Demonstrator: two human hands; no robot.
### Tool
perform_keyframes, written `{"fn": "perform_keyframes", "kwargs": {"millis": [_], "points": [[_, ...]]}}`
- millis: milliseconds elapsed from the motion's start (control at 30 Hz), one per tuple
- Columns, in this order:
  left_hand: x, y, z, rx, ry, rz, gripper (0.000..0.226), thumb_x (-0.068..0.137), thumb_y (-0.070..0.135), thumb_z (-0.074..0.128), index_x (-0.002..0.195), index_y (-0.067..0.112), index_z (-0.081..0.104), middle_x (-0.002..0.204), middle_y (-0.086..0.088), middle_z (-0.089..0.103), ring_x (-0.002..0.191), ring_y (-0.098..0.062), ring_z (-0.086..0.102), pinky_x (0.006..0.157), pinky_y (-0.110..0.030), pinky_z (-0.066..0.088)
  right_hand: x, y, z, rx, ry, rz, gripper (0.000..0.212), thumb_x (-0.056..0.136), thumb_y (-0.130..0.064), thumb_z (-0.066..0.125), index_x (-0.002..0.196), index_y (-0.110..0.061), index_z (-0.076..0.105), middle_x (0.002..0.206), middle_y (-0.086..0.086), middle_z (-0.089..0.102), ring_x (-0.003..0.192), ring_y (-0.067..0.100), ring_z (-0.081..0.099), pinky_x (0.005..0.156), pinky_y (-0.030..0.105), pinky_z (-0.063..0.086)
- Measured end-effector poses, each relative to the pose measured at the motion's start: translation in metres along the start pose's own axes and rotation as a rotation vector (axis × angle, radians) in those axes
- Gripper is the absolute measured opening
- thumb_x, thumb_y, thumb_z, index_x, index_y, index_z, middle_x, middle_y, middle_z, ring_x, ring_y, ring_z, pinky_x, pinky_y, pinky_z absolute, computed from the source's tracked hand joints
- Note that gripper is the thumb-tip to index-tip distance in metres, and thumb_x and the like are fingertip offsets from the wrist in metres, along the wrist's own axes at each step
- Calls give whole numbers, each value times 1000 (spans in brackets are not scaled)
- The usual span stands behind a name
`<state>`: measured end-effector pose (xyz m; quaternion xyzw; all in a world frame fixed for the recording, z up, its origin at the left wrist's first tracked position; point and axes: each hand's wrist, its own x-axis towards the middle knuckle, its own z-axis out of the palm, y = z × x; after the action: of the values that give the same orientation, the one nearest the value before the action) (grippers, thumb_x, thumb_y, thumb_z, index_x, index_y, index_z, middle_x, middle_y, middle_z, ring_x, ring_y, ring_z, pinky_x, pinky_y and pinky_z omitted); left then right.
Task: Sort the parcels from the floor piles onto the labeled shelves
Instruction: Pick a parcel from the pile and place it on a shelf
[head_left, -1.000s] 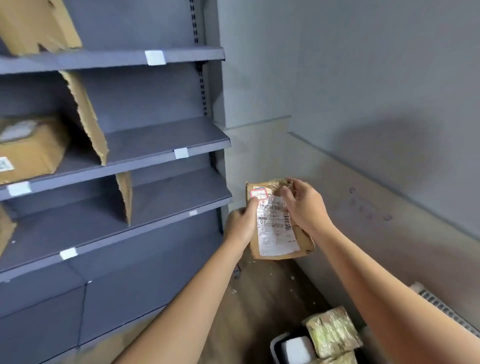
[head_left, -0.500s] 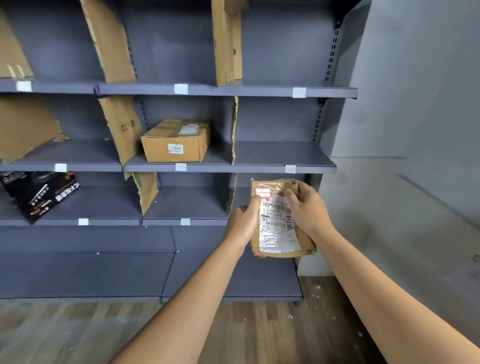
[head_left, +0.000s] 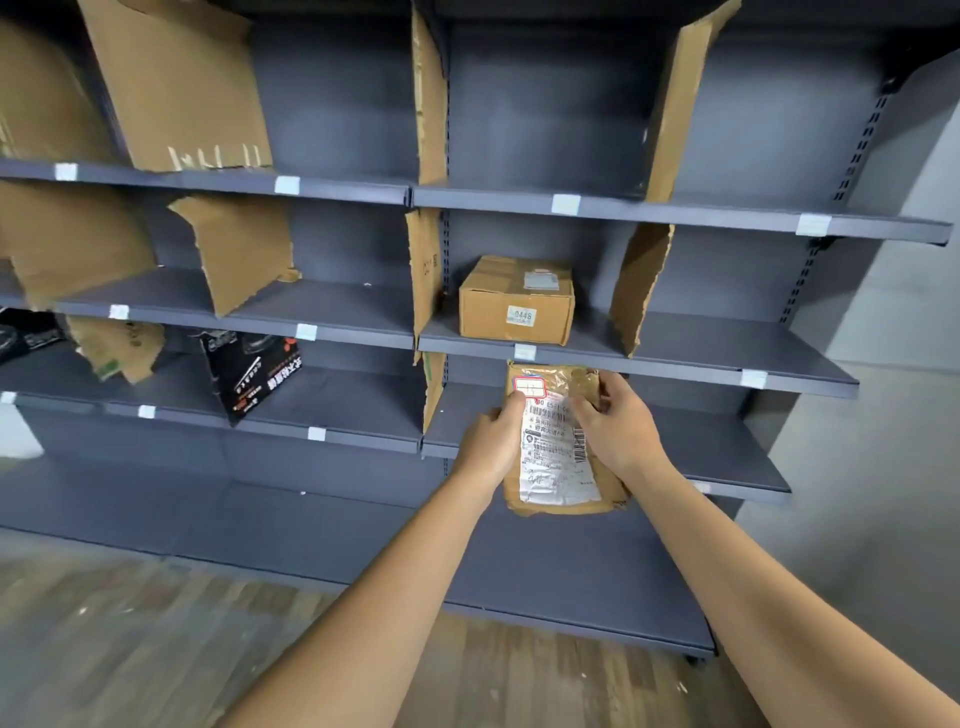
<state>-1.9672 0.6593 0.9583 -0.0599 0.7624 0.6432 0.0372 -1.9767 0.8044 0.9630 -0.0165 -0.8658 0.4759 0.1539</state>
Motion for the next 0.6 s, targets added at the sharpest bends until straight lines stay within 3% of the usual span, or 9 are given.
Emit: {"fn": "perform_keyframes", "kwargs": {"millis": [67,200,267,367,433,600], "points": [[6,0,-34,0,20,-8,37,98,49,39,72,24,45,79,4,51,73,-11,51,68,-29,40,3,-19,29,17,-8,4,28,98,-28,56,124,-20,54,106,-10,63,98,14,59,79,27,40],[15,-7,-97,-2,50,-17,50,94,54,40,96,10,64,103,-12,70,99,-26,65,91,-39,49,6,-55,84,38,-31,-14,22,97,-27,56,118,-21,55,101,-8,64,96,16,61,78,28,41],[21,-13,-126,-10,78,-22,54,94,53,41,104,8,67,107,-12,71,98,-24,66,91,-40,50,7,-72,111,32,-52,-25,23,97,-27,56,119,-19,55,104,-6,64,97,17,60,80,29,42],[30,-20,-171,-40,114,-23,49,97,49,41,105,9,68,97,-4,71,85,-15,65,73,-28,49,13,-97,153,29,-93,-46,20,97,-27,57,115,-19,56,103,-5,65,97,19,60,80,32,44],[38,-23,-201,-57,157,-29,47,97,49,41,101,11,68,93,-3,70,83,-14,64,69,-27,47,18,-115,181,32,-124,-66,14,97,-27,56,110,-21,55,99,-5,64,94,18,59,77,30,40],[59,-32,-273,-70,256,-38,41,97,50,41,90,17,64,91,0,67,89,-18,63,89,-36,49,36,-156,254,74,-200,-123,13,97,-24,55,110,-22,53,91,-10,61,79,5,55,61,19,37]]}}
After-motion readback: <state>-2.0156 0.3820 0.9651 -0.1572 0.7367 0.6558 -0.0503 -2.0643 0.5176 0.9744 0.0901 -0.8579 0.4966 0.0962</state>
